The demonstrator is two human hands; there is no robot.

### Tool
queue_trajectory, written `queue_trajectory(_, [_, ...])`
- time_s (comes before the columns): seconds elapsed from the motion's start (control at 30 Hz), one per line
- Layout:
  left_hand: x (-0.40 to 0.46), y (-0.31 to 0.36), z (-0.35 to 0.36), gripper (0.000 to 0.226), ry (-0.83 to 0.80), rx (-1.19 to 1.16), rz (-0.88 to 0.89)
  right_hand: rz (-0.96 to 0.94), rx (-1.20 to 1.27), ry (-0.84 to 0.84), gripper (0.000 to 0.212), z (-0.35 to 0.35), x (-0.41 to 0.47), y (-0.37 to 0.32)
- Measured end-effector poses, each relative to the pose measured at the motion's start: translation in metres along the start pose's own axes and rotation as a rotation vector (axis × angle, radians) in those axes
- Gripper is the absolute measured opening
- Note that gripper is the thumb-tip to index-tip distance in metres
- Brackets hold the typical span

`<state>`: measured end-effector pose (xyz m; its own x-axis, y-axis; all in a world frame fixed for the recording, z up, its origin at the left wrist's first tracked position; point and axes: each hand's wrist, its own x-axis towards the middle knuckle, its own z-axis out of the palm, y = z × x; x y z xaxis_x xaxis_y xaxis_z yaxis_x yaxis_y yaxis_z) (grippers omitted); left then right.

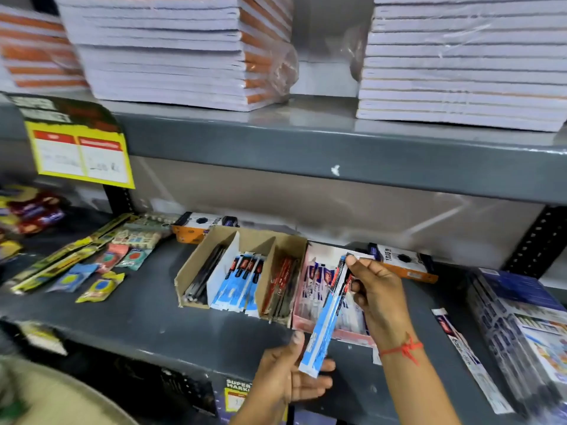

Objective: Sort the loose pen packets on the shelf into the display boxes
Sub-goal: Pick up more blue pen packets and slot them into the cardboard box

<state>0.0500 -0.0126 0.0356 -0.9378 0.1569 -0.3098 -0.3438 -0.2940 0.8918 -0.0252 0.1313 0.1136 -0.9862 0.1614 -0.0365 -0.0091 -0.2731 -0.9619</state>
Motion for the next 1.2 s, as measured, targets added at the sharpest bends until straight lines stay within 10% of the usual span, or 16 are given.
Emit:
queue_trajectory(0.2, [-0.024, 0.013, -0.024, 0.003, 0.093, -0.027, 0.048, 0.027, -0.063, -0.093, 0.026, 0.036, 0.005, 0.017])
queue_trajectory(0.6, [-0.025, 0.032, -0.078, 0.017, 0.359, -0.117, 0.037, 0.018, -0.439, -0.264, 0.021, 0.114, 0.051, 0.031])
queue_trajectory(1.2, [0.065, 0.048, -0.125, 0.022, 0.37, 0.23, -0.14, -0.266, -1.829, -0.339, 0.032, 0.186, 0.129, 0.073])
